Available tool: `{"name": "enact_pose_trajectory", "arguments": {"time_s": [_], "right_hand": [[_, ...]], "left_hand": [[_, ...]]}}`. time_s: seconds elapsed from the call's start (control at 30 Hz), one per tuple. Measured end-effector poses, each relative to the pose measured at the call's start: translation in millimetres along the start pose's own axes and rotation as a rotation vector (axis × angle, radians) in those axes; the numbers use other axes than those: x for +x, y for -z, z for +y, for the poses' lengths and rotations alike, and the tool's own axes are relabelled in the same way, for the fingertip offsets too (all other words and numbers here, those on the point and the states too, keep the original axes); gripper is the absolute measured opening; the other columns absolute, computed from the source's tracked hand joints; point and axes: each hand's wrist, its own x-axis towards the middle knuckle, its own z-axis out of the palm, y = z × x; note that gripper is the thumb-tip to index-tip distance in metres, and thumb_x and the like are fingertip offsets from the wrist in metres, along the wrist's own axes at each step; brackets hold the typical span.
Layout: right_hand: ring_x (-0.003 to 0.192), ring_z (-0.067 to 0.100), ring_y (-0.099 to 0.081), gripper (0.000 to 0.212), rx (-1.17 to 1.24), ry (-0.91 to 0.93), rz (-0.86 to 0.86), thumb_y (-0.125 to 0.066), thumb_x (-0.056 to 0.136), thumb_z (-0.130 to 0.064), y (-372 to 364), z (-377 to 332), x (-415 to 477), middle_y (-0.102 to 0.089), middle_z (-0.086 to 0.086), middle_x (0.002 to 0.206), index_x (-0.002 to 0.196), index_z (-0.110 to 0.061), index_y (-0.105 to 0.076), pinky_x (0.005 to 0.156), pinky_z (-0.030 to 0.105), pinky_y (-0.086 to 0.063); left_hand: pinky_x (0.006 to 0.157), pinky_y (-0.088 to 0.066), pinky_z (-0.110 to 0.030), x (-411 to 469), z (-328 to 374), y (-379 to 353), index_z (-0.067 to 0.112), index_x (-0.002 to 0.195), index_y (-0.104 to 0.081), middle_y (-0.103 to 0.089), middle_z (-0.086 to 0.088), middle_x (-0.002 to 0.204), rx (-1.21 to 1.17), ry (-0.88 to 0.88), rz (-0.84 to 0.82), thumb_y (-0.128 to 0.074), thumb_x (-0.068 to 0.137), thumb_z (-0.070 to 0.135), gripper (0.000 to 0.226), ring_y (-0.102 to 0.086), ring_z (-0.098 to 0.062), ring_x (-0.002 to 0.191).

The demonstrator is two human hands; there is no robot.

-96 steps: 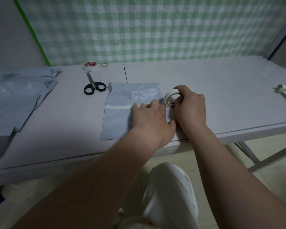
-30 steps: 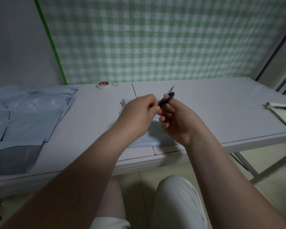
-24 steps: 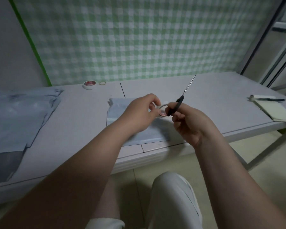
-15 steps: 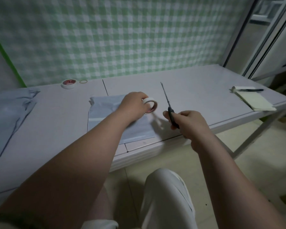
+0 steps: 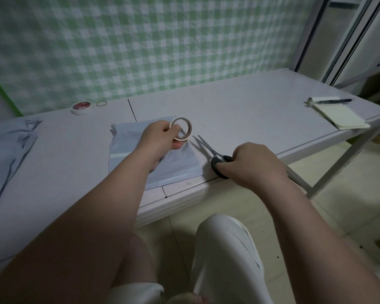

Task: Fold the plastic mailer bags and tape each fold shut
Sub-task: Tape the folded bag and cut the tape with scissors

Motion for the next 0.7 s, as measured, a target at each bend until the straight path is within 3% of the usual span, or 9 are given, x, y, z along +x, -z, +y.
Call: {"name": "enact_pose_trajectory", "arguments": {"time_s": [0.4, 0.5, 0.6, 0.7], "right_hand": [[0.053, 0.015, -0.039, 0.031, -0.213, 0.083, 0.053, -0.059, 0.076, -0.037, 6, -15, -6, -0.045, 0.000, 0.065, 0.061, -0.015, -0.042, 0.048, 0.022, -0.023], [0.053, 0.015, -0.038, 0.031, -0.228, 0.092, 0.054, -0.059, 0.076, -0.036, 5, -17, -6, -0.044, 0.000, 0.065, 0.062, -0.015, -0.042, 0.048, 0.022, -0.022], [0.052, 0.015, -0.037, 0.031, -0.238, 0.102, 0.064, -0.059, 0.077, -0.035, 5, -18, -6, -0.043, 0.000, 0.065, 0.061, -0.016, -0.041, 0.048, 0.022, -0.022], [0.052, 0.016, -0.037, 0.031, -0.241, 0.100, 0.070, -0.060, 0.076, -0.034, 5, -20, -8, -0.043, 0.000, 0.064, 0.061, -0.015, -0.041, 0.048, 0.022, -0.021]], "left_hand": [[0.092, -0.049, -0.046, -1, 2, -2, 0.010, 0.075, -0.058, -0.061, -0.002, 0.076, -0.047, -0.019, -0.017, -0.055, 0.095, 0.019, 0.022, -0.064, -0.002, 0.054], [0.082, -0.051, -0.035, 1, 2, -1, 0.005, 0.084, -0.058, -0.062, -0.004, 0.081, -0.038, -0.018, -0.034, -0.055, 0.095, 0.021, 0.020, -0.064, -0.004, 0.058], [0.061, -0.052, -0.016, 0, 4, 0, 0.007, 0.081, -0.057, -0.060, -0.006, 0.082, -0.068, -0.032, -0.038, -0.054, 0.096, 0.019, 0.020, -0.060, -0.010, 0.067], [0.057, -0.050, -0.014, -1, 4, 1, 0.011, 0.077, -0.057, -0.059, -0.006, 0.083, -0.108, -0.035, -0.045, -0.053, 0.096, 0.019, 0.021, -0.058, -0.013, 0.071]]}}
